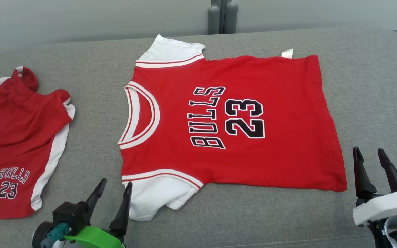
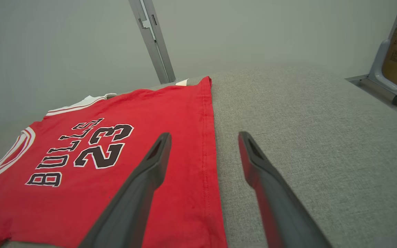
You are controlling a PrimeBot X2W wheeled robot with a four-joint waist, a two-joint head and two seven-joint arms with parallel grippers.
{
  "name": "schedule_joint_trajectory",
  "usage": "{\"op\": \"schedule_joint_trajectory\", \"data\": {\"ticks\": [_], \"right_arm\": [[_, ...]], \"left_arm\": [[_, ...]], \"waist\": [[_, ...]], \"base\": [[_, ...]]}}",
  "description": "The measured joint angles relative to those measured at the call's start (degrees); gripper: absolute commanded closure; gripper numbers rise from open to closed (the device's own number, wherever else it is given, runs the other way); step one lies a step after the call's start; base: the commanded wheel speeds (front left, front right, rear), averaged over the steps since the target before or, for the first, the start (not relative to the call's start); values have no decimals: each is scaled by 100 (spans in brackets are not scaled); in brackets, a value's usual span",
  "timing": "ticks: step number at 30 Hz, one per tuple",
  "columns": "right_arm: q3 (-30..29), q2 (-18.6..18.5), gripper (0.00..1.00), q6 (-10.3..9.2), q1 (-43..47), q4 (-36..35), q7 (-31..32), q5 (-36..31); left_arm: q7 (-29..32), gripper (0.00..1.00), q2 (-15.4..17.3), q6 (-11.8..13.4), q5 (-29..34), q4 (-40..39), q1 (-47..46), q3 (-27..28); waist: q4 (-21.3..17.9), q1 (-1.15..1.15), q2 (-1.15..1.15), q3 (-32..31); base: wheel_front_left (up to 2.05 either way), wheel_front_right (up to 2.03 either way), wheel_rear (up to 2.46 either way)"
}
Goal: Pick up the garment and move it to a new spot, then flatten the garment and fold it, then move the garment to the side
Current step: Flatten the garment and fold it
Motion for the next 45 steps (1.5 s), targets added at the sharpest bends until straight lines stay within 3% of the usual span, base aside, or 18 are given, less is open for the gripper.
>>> {"op": "schedule_joint_trajectory", "data": {"ticks": [17,33,45], "right_arm": [[336,183,0,278,38,894,390,226],[336,341,0,408,-323,1622,700,504],[372,368,0,563,-617,1961,801,559]], "left_arm": [[690,0,-66,-192,-349,634,115,-260],[938,0,-164,-253,-402,998,-107,-331],[1078,0,-218,-500,-453,1149,-287,-501]], "waist": [[15,0,0,188],[108,0,0,340],[134,0,0,367]], "base": [[0,0,0],[0,0,0],[0,0,0]]}}
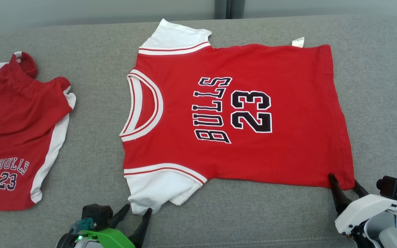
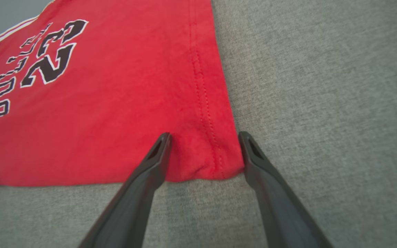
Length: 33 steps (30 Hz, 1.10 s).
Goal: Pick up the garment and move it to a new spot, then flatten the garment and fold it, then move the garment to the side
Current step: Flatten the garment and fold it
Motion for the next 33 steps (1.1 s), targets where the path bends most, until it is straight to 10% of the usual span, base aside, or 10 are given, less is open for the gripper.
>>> {"op": "schedule_joint_trajectory", "data": {"ticks": [2,4,5,33], "right_arm": [[5,5,39,16,-51,57,18,40],[7,9,67,49,-77,113,24,47],[7,9,98,63,-88,152,37,54],[-358,320,100,450,-165,276,-145,869]], "left_arm": [[15,24,-8,-2,0,16,-24,-7],[16,72,-8,-4,0,38,-36,-5],[19,100,-8,-16,-1,57,-43,-8],[212,100,-157,-285,-1299,-867,-60,196]], "waist": [[-3,0,0,-4],[-5,0,0,-11],[-6,0,0,-16],[94,0,0,-341]], "base": [[0,0,0],[0,0,0],[0,0,0],[0,0,0]]}}
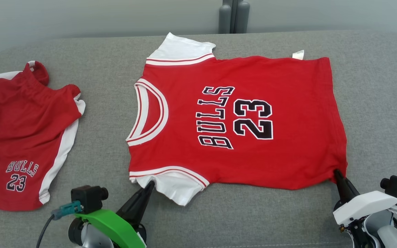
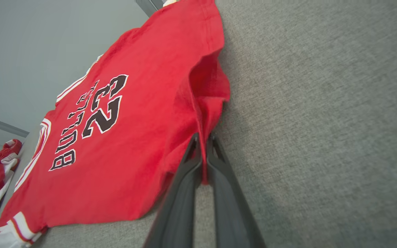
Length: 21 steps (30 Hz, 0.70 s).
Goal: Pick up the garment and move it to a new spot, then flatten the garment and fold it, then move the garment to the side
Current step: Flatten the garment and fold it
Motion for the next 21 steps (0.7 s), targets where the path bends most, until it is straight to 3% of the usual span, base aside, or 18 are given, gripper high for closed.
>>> {"op": "schedule_joint_trajectory", "data": {"ticks": [12,21], "right_arm": [[-121,57,100,109,-429,-382,201,494],[198,4,100,201,-303,-736,1230,1161]], "left_arm": [[229,100,83,-41,-520,-690,-487,357],[279,100,177,-41,-717,-892,-728,627]], "waist": [[-128,0,0,174],[-171,0,0,419]], "base": [[0,0,0],[0,0,0]]}}
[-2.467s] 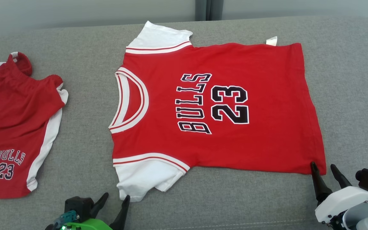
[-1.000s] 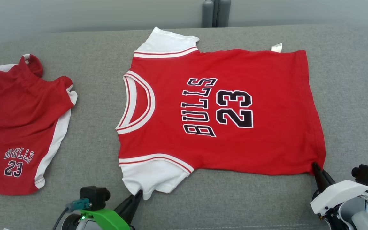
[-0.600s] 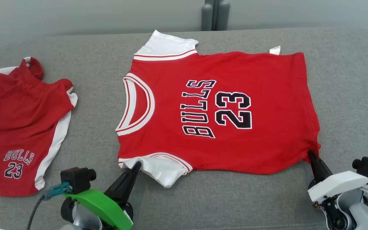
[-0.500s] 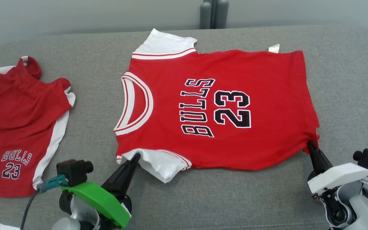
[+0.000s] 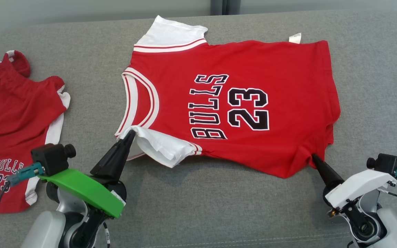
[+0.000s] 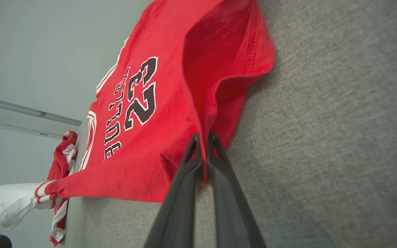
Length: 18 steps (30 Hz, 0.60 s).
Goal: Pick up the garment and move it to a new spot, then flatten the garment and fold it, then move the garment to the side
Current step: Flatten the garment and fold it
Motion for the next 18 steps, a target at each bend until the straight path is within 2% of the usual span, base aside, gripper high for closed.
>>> {"op": "schedule_joint_trajectory", "data": {"ticks": [9,18], "right_arm": [[-249,-135,100,48,104,-990,662,1181],[-630,-375,100,48,67,-1664,879,1685]], "left_arm": [[31,100,10,4,-76,-122,-52,102],[74,100,-9,82,-92,-302,-361,170]], "waist": [[-92,0,0,127],[-132,0,0,393]], "base": [[0,0,0],[0,0,0]]}}
